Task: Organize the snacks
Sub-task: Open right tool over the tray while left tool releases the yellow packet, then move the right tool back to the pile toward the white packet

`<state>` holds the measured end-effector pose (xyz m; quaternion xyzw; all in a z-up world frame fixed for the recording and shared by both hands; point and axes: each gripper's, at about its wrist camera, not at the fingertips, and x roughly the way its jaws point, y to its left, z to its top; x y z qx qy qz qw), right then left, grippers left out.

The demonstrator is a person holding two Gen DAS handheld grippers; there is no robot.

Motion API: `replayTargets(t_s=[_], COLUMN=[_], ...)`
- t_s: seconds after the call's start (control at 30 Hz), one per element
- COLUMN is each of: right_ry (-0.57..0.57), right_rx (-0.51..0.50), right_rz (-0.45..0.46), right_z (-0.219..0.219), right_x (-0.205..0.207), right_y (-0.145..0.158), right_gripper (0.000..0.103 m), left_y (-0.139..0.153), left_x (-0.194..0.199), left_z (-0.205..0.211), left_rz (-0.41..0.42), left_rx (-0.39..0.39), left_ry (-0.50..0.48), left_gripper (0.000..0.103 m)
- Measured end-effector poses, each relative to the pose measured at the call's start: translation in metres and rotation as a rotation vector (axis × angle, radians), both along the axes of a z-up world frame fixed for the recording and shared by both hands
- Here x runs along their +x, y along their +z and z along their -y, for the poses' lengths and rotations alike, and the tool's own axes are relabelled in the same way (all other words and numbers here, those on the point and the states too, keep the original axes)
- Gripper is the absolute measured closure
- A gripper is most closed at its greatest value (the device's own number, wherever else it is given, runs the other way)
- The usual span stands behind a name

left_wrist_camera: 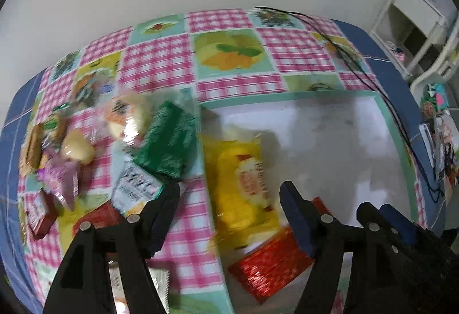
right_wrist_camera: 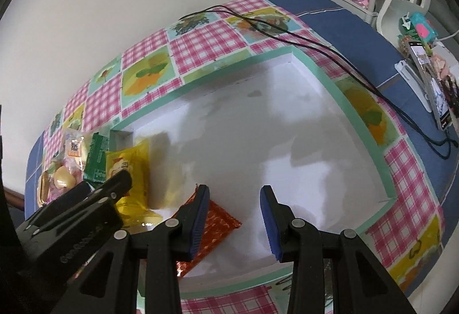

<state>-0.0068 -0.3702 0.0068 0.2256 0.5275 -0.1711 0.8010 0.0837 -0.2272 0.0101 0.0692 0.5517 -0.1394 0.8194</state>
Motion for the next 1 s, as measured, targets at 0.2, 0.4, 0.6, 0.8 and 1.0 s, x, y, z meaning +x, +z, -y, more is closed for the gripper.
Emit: replayTargets(t_s=[0.2, 0.4, 0.6, 0.8, 1.0], right_ry=[0.058, 0.123, 0.162, 0.177, 0.185], right_rx=[0.004, -0.014, -0.033, -0.038, -0.044], right_rz=[-0.018, -0.049, -0.064, -0.060, -0.041], right_z=[-0.015, -0.035, -0.049, -0.053, -0.057], right_x=[0.006, 0.011, 0.015, 0.015, 0.014], right_y=[-0.003, -0.009, -0.012, -0.012, -0.008], right_gripper=[0.055, 0.040, 0.025, 0.004, 0.000], left_y=[0.004, 0.001, -0.002, -0.007, -0.007], left_x=[-0.002, -0.003, -0.005, -0.011, -0.019], left_z=[-0.047, -0.096, -0.128, -0.142, -0.151], left_rz=[-0.038, -0.041, -0.043, -0.042, -0.047], left_rx=[0.052, 0.090, 0.108, 0.133, 0.111], left_ry=[0.137, 0.277, 0.367, 0.413, 0.427], left_gripper=[0.020, 0.014, 0.005, 0.004, 0.004])
